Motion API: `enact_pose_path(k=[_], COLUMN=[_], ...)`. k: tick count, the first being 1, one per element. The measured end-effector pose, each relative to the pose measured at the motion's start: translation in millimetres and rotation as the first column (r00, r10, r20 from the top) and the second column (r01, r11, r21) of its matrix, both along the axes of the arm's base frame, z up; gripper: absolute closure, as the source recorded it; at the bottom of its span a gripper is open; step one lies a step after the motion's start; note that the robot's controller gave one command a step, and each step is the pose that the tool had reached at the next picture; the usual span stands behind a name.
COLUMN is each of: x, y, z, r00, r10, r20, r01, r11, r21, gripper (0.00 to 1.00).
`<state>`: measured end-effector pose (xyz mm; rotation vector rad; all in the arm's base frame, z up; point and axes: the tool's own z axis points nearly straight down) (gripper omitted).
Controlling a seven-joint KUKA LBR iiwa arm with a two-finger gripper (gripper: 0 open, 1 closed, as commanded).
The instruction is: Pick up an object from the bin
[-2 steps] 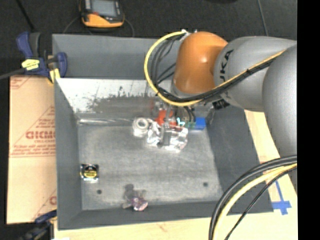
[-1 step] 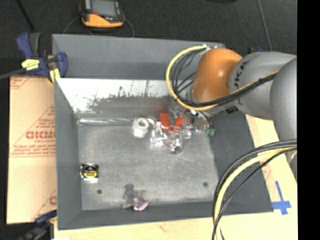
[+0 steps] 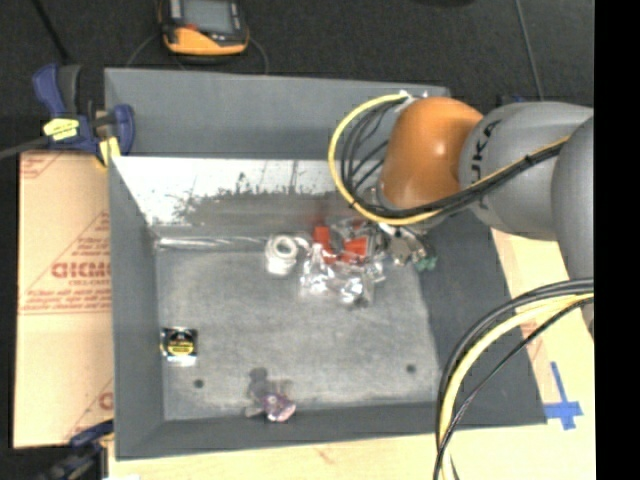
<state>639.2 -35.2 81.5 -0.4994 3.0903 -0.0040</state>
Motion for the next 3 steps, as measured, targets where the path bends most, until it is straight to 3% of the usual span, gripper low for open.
enact_pose_path(k=[1,2,3], x=[-5.6,-26.5,-8.5], y=[0,4,3], z=[-4,48,123], r00=[1.000,1.000,1.000], r10=[-0.002,0.006,-0.005], r20=[-0.027,-0.009,-0.002], r01=[0.002,-0.006,0.005], r11=[1.000,1.000,1.000], r21=[0.001,0.000,-0.001], gripper=[1.00,1.00,1.00])
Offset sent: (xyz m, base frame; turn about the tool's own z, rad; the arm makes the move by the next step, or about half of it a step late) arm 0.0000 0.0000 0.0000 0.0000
